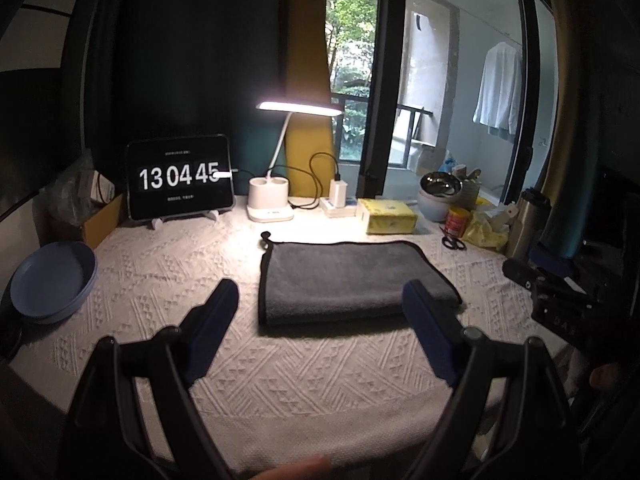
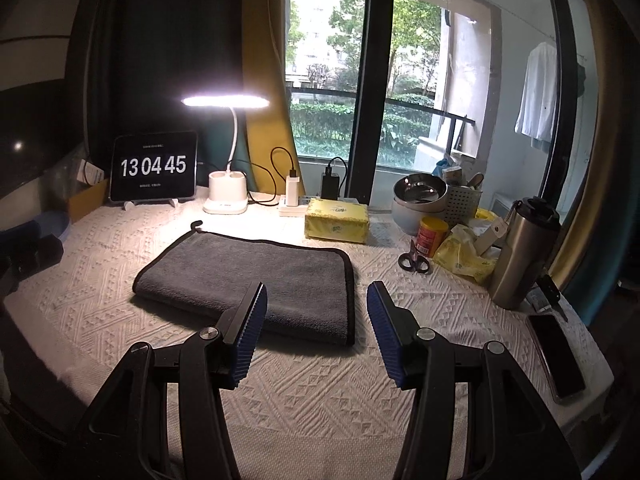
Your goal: Fold towel
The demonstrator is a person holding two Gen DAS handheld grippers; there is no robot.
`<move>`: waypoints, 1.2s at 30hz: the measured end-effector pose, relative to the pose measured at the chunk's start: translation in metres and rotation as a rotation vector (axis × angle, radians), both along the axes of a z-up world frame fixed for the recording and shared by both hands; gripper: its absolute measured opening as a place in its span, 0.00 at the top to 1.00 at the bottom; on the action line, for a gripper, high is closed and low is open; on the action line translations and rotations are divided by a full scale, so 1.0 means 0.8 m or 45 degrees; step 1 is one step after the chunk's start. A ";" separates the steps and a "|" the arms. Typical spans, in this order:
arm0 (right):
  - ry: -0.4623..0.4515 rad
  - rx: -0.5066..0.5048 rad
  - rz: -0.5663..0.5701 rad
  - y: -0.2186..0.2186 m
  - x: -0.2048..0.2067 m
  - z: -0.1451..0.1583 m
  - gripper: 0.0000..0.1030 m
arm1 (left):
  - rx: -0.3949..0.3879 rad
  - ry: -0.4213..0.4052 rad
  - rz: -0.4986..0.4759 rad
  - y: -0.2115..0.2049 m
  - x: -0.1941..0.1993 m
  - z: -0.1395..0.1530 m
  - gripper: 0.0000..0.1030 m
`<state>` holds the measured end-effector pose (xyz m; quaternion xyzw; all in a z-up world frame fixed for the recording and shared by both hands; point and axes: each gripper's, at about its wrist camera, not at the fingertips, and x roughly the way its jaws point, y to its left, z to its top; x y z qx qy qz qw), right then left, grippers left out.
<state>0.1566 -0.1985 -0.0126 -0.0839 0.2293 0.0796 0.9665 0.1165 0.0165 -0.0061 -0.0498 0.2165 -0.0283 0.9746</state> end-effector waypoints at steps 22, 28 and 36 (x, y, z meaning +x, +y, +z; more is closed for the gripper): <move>-0.204 0.086 0.000 -0.002 -0.170 0.002 0.46 | 0.074 -0.321 0.074 -0.011 -0.152 -0.012 0.05; -0.194 0.096 -0.003 0.000 -0.172 -0.003 0.46 | 0.101 -0.338 0.037 -0.018 -0.161 -0.013 0.05; -0.185 0.099 -0.003 0.001 -0.168 -0.006 0.45 | 0.105 -0.340 0.036 -0.020 -0.160 -0.014 0.05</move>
